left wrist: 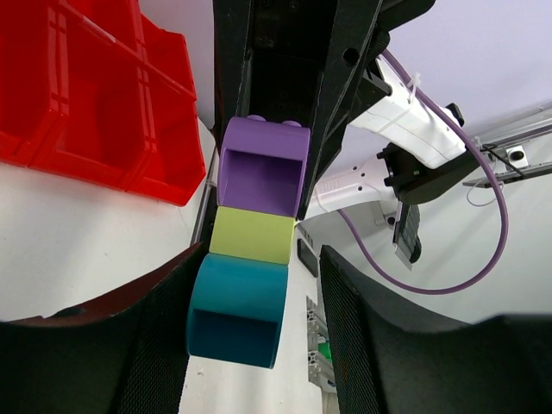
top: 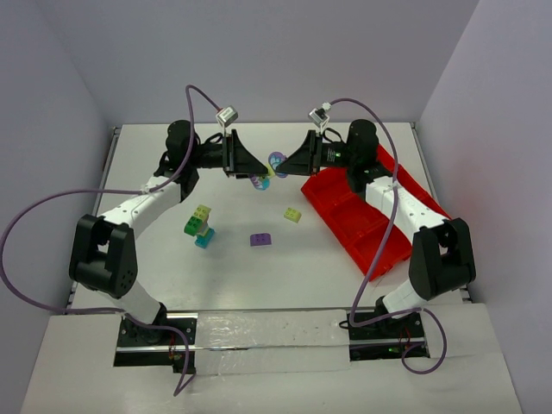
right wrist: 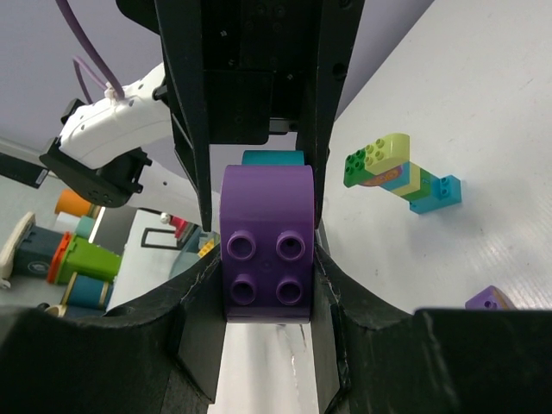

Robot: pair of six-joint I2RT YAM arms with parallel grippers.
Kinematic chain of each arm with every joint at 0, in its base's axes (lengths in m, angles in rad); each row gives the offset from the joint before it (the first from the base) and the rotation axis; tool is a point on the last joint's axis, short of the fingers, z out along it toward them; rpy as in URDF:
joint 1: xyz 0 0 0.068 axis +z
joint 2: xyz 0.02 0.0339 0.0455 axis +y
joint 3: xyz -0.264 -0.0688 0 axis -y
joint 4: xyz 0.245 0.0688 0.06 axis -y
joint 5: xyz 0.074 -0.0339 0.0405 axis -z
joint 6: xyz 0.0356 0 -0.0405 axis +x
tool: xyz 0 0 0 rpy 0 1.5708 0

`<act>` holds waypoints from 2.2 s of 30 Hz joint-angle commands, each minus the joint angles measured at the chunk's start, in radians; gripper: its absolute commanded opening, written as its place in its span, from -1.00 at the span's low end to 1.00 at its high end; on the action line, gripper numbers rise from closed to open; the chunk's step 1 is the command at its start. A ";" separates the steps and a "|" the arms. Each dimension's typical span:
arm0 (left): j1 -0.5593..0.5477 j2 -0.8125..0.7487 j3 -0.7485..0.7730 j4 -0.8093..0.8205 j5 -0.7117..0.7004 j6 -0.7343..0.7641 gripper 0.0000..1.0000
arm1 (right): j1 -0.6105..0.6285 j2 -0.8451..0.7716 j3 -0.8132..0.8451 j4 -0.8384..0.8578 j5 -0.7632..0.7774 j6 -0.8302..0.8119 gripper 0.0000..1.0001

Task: Sort the legos into containers by color

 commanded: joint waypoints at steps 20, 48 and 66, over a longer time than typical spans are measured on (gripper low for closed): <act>0.006 -0.010 0.011 -0.110 -0.032 0.120 -1.00 | -0.091 -0.014 0.196 -0.491 0.115 -0.364 -1.00; 0.041 -0.078 0.130 -0.504 -0.337 0.353 -0.99 | -0.216 0.154 0.209 -0.824 1.099 -0.508 -0.76; 0.042 -0.046 0.201 -0.599 -0.357 0.403 -1.00 | -0.171 0.147 0.253 -0.868 1.104 -0.529 0.54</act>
